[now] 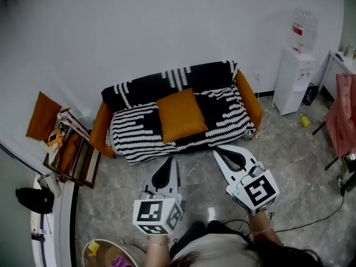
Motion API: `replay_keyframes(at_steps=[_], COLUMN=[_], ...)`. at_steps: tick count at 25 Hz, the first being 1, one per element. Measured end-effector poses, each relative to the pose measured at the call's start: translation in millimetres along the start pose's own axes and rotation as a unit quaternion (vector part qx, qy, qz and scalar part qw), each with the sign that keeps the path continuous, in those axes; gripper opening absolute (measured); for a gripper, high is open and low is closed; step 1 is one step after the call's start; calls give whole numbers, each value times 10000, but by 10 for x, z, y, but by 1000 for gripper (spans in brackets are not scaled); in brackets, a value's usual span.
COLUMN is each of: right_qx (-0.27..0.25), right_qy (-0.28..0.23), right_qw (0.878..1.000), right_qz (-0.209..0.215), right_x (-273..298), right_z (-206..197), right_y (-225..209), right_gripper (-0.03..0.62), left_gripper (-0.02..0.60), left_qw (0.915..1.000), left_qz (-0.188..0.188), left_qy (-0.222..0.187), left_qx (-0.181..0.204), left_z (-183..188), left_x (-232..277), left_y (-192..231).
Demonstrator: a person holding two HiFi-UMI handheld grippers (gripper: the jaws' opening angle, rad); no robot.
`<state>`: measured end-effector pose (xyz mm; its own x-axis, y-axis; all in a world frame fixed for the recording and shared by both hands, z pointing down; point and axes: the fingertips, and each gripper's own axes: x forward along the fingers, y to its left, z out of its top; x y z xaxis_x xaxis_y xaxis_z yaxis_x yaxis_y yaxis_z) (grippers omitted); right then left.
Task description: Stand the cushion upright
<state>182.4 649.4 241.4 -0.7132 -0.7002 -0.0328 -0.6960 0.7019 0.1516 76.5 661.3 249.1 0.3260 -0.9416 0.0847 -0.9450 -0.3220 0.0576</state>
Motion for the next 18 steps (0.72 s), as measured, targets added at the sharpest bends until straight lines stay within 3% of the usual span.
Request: replay_keyframes(at_steps=[7,18], right_qx=[198,91], right_qy=[-18,-78], right_qw=[9997,9999], right_qz=[-117,-46], right_x=[-28,256], right_z=[44,-100], right_y=[-48,-123], right_gripper=[5,5], left_gripper=[20,20], left_qw=[10000,9999], left_qz=[34,73], left_qy=[41,75], left_qx=[-11,-101], left_z=[-61,-80], left_x=[-17,186], left_y=[-50,143])
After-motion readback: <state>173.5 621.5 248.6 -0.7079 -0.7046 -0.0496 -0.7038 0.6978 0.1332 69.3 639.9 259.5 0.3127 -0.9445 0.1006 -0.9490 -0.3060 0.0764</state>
